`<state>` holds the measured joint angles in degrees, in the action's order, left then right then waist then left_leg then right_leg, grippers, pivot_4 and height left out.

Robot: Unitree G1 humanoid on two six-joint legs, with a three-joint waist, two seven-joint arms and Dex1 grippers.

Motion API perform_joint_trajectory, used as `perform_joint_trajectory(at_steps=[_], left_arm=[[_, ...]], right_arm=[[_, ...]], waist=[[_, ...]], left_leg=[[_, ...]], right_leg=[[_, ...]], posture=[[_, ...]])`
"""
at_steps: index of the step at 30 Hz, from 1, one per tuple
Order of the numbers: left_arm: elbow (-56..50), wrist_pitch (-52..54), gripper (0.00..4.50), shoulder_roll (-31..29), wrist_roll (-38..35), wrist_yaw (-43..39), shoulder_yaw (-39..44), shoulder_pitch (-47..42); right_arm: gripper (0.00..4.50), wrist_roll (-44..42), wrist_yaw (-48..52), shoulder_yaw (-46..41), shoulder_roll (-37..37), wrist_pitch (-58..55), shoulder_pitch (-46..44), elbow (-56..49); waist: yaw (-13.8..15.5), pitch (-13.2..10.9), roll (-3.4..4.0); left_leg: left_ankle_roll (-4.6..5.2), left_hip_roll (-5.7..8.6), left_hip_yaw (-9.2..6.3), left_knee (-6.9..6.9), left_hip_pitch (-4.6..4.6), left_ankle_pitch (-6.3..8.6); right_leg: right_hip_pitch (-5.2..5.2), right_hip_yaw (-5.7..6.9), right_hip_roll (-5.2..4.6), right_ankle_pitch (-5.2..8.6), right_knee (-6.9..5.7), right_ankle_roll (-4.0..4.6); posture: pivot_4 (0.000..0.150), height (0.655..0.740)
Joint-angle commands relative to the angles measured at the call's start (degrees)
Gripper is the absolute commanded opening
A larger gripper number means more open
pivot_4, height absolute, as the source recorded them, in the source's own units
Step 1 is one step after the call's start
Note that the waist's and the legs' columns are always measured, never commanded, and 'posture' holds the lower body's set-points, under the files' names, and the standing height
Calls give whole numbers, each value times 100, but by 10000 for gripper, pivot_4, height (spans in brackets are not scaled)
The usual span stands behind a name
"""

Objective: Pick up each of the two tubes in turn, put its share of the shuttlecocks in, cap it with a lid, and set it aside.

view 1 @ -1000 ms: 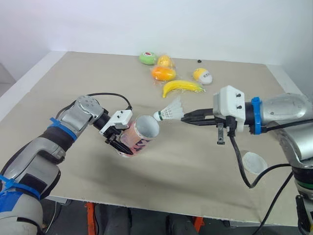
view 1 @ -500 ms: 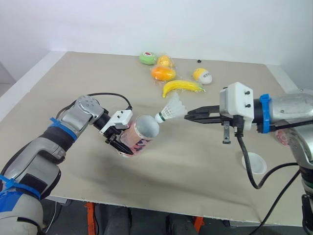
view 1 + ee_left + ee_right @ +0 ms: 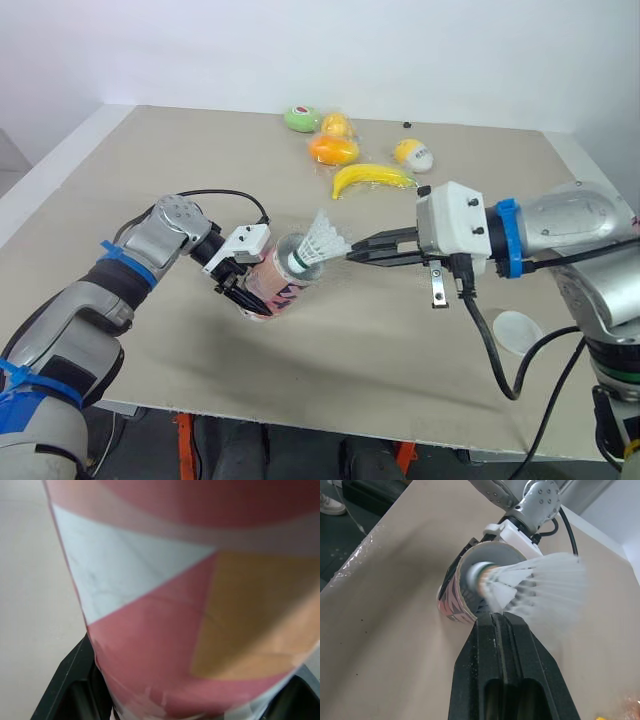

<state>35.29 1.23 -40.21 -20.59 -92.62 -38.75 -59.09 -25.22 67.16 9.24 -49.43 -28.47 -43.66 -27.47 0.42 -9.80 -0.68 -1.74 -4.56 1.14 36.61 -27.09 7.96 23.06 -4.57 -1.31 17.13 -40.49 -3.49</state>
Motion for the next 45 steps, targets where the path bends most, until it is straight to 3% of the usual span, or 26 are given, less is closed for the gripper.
perform_joint_trajectory(at_steps=[1,4,6,7,9,13,19,24,35,45], left_arm=[[-27,3,29364,-1,80,12,42,28],[-38,9,29364,7,77,12,44,29],[-54,18,29364,8,77,12,50,33],[-64,25,29364,8,78,12,55,36],[-88,42,29364,9,74,12,71,53],[-159,76,29364,1,75,12,123,129],[-210,85,29364,-1,116,12,209,231],[-75,24,29364,88,177,12,208,185],[-30,-9,29364,168,187,12,177,146],[-76,38,29364,132,183,12,192,188]], right_arm=[[3373,147,-110,235,244,-78,-332,-23],[11909,-40,-124,321,565,-266,-554,80],[21156,-183,-135,267,696,-369,-617,82],[28983,-234,-143,217,730,-418,-626,83],[34481,-668,-230,-186,808,-605,-546,66],[34481,-740,-394,-734,394,-798,212,70],[34481,830,-2057,-1219,70,-433,1651,1203],[34481,1565,-2988,-1170,148,-648,1992,1752],[34481,2141,-3935,-1153,559,-626,1707,3192],[34481,2546,-4180,-986,849,74,705,5017]], waist=[[2,0,0],[2,0,-1],[4,0,-1],[7,0,-1],[11,-1,-1],[23,0,-3],[7,5,-11],[2,6,-3],[5,6,-4],[-4,6,0]], left_leg=[[-1,-1,-1,0,0,0],[-2,-2,5,1,-1,-2],[-2,-2,4,1,-1,-3],[-2,-2,3,1,-1,-3],[-2,-1,2,1,-4,-3],[-2,1,-2,-1,-7,-2],[-1,1,1,-1,-6,-3],[0,0,14,-3,-6,-3],[5,13,14,5,-8,-6],[12,14,20,3,-8,-10]], right_leg=[[0,1,1,0,0,0],[5,-1,0,-1,-1,1],[4,0,0,-2,-2,1],[3,0,0,-2,-2,0],[3,1,0,-2,-2,-1],[-2,1,0,0,-1,-3],[1,1,0,-1,-2,0],[11,-9,0,-2,-3,-3],[4,-21,-5,-6,-3,-18],[7,-28,-4,-12,-3,-24]], posture=[[1500,6917],[1500,6917],[1500,6917],[1500,6917],[1500,6917],[1500,6917],[1500,6917],[1500,6917],[1500,6917],[1500,6917]])
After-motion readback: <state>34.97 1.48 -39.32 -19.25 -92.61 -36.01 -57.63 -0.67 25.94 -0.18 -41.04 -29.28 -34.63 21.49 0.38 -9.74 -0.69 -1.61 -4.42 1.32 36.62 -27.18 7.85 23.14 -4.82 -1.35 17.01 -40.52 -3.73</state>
